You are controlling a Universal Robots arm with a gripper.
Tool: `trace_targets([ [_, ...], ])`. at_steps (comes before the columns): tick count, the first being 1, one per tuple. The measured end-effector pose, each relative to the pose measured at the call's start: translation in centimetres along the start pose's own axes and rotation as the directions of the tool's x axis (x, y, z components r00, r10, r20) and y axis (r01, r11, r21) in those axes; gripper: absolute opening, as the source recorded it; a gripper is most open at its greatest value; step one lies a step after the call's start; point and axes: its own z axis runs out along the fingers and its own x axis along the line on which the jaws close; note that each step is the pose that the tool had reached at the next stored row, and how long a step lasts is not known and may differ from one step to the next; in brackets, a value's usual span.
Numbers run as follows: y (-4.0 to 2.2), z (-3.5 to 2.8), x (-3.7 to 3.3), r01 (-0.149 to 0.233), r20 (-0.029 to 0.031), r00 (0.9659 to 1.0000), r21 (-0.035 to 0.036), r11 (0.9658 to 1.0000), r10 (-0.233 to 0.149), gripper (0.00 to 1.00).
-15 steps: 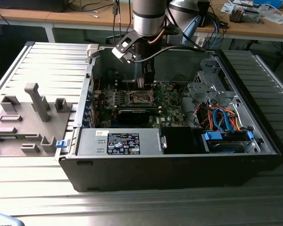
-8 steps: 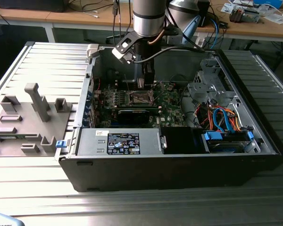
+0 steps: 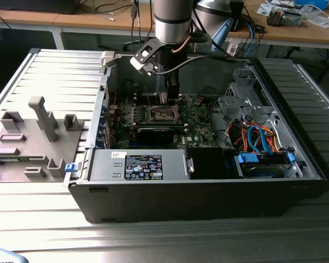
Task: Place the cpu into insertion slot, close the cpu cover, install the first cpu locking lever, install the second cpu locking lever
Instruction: 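Place the cpu into insertion slot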
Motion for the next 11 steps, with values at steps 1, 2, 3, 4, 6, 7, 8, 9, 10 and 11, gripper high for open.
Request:
trace_targets([
  [1,0.0,0.02,0.0,0.0,0.0,1.0,0.0001,1.0,0.0,0.55],
  [2,-0.01,0.04,0.0,0.0,0.0,1.0,0.0,1.0,0.0,0.55],
  [3,-0.01,0.07,0.0,0.0,0.0,1.0,0.0,1.0,0.0,0.55],
  [4,-0.01,0.08,0.0,0.0,0.0,1.0,0.0,1.0,0.0,0.55],
  [6,-0.02,0.11,0.0,0.0,0.0,1.0,0.0,1.0,0.0,0.55],
  [7,-0.02,0.13,0.0,0.0,0.0,1.0,0.0,1.0,0.0,0.55],
  [8,-0.02,0.15,0.0,0.0,0.0,1.0,0.0,1.0,0.0,0.55],
  [9,-0.03,0.16,0.0,0.0,0.0,1.0,0.0,1.0,0.0,0.55],
  [10,-0.03,0.17,0.0,0.0,0.0,1.0,0.0,1.0,0.0,0.55],
  [11,-0.03,0.18,0.0,0.0,0.0,1.0,0.0,1.0,0.0,0.55],
])
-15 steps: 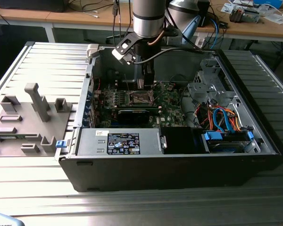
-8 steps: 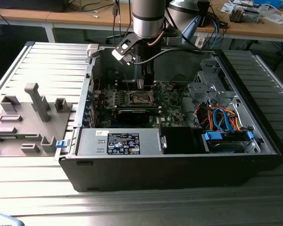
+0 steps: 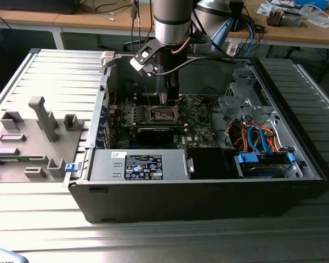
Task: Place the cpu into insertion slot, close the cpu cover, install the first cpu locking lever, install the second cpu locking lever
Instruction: 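Place the cpu into insertion slot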
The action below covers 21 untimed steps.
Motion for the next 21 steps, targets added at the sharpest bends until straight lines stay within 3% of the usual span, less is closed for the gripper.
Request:
trace_targets([
  [5,-0.01,0.09,0.0,0.0,0.0,1.0,0.0,1.0,0.0,0.55],
  [7,-0.07,0.57,-0.01,0.0,0.0,1.0,0.0,1.0,0.0,0.55],
  [21,-0.09,0.83,-0.02,0.0,-0.0001,1.0,0.0,1.0,0.0,0.55],
])
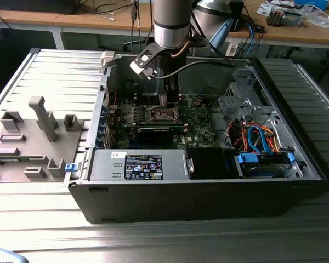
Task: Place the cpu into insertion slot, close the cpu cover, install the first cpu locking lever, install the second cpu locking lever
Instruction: 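Place the cpu into insertion slot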
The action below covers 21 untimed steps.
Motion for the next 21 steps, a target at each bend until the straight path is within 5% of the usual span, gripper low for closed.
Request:
trace_targets([
  [21,-0.02,0.37,-0.01,0.0,0.0001,1.0,0.0,1.0,0.0,0.55],
])
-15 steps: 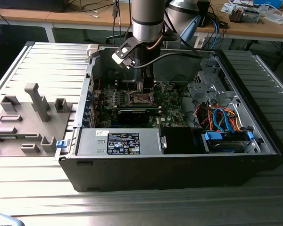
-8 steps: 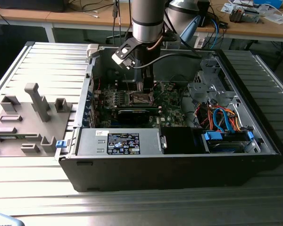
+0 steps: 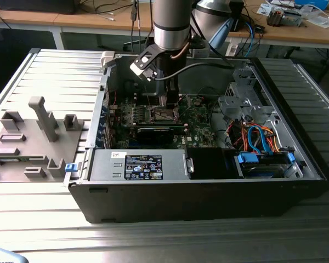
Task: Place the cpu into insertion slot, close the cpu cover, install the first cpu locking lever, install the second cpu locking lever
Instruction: 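Place the cpu into insertion slot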
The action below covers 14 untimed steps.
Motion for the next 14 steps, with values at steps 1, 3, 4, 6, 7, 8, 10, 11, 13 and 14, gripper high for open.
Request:
trace_targets([
  [1,0.0,0.02,0.0,0.0,0.0,1.0,0.0,1.0,0.0,0.55],
  [3,0.0,0.05,0.0,0.0,-0.0001,1.0,0.0,1.0,0.0,0.55],
  [4,0.0,0.07,0.0,0.0,0.0,1.0,0.0,1.0,0.0,0.55],
  [6,-0.01,0.1,0.0,0.0,0.0,1.0,0.0,1.0,0.0,0.55],
  [7,-0.01,0.12,0.0,0.0,0.0,1.0,0.0,1.0,0.0,0.55],
  [8,-0.01,0.14,0.0,0.0,0.0,1.0,0.0,1.0,0.0,0.55],
  [10,-0.01,0.17,0.0,0.0,0.0,1.0,0.0,1.0,0.0,0.55],
  [11,-0.01,0.2,0.0,0.0,0.0,1.0,0.0,1.0,0.0,0.55],
  [13,-0.02,0.23,-0.01,0.0,0.0,1.0,0.0,1.0,0.0,0.55],
  [14,-0.02,0.25,-0.01,0.0,0.0,1.0,0.0,1.0,0.0,0.55],
])
